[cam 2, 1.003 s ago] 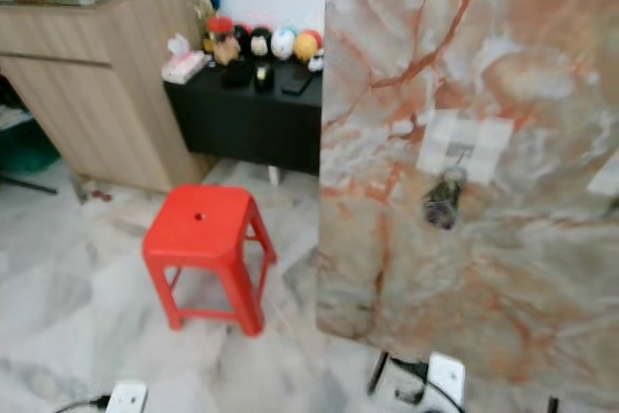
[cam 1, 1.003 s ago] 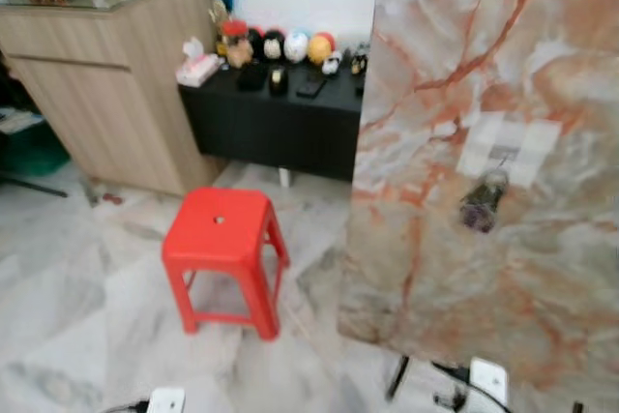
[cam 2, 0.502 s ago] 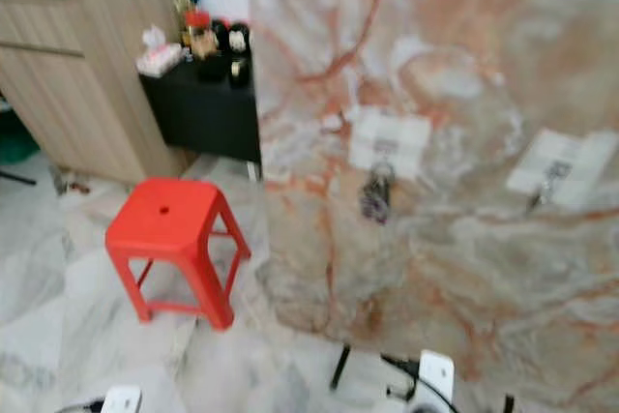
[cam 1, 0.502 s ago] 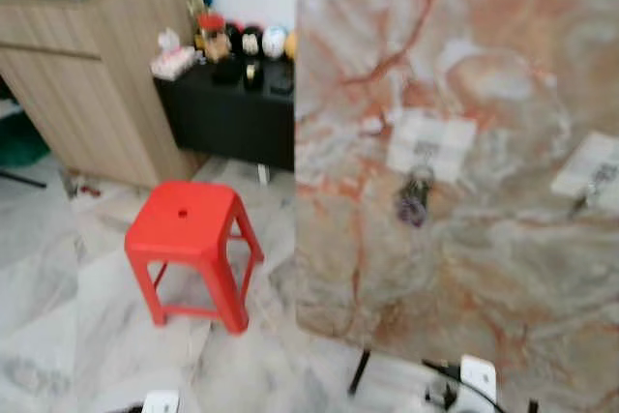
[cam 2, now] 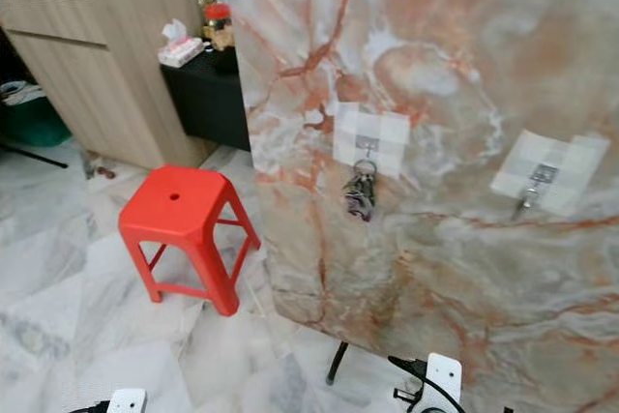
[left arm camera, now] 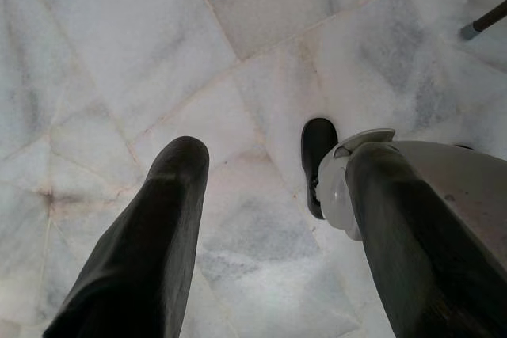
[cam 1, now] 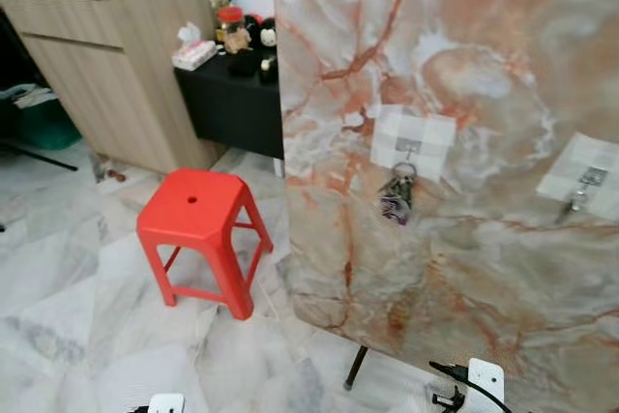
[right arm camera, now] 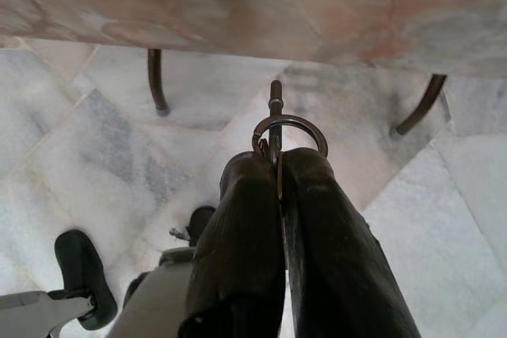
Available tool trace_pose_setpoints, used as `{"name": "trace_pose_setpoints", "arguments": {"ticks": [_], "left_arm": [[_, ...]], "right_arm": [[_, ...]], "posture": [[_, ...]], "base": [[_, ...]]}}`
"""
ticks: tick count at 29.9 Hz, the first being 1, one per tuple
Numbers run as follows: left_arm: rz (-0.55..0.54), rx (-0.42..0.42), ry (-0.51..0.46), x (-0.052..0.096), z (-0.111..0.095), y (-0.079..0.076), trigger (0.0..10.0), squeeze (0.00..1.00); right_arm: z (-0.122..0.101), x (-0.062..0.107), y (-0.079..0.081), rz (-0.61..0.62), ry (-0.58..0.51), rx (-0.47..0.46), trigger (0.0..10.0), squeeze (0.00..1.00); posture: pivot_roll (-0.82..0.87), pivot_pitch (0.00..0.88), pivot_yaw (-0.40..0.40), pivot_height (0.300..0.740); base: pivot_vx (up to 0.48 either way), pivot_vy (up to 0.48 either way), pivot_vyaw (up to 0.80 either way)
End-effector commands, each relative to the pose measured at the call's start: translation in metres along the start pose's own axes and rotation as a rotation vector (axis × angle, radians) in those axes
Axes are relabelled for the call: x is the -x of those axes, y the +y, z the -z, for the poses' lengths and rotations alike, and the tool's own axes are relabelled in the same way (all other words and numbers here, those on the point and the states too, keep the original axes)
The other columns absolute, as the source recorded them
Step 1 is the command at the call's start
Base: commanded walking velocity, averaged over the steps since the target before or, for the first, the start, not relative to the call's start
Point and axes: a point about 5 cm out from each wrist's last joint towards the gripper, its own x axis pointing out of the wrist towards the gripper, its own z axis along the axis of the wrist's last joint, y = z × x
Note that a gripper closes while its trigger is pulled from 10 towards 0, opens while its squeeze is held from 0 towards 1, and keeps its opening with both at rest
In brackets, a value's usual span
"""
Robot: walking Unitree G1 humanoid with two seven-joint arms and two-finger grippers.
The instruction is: Hang keys on a hook
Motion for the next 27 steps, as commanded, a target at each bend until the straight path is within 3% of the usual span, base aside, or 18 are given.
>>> {"name": "trace_pose_setpoints", "arguments": {"ticks": [1, 9, 27], "left_arm": [[-0.015, 0.013, 0.013, 0.0006, 0.0021, 0.0034, 10.0, 0.0], [-0.014, 0.016, 0.005, 0.0001, 0.0006, 0.0013, 10.0, 0.0], [-0.009, 0.016, 0.002, 0.0, 0.0003, 0.0009, 10.0, 0.0]], "right_arm": [[-0.0041, -0.0004, 0.001, -0.002, -0.014, 0.008, 10.0, 0.0], [-0.0013, -0.0003, 0.0006, 0.0, 0.008, 0.018, 10.0, 0.0], [0.0028, 0.0002, 0.0024, -0.019, 0.022, 0.022, 10.0, 0.0]], "posture": [[-0.05, 0.01, -0.005, 0.74], [-0.05, 0.012, -0.007, 0.74], [-0.05, 0.016, -0.008, 0.74]], "base": [[0.0, 0.0, 0.0], [0.0, 0.0, 0.0], [0.0, 0.0, -0.79]]}}
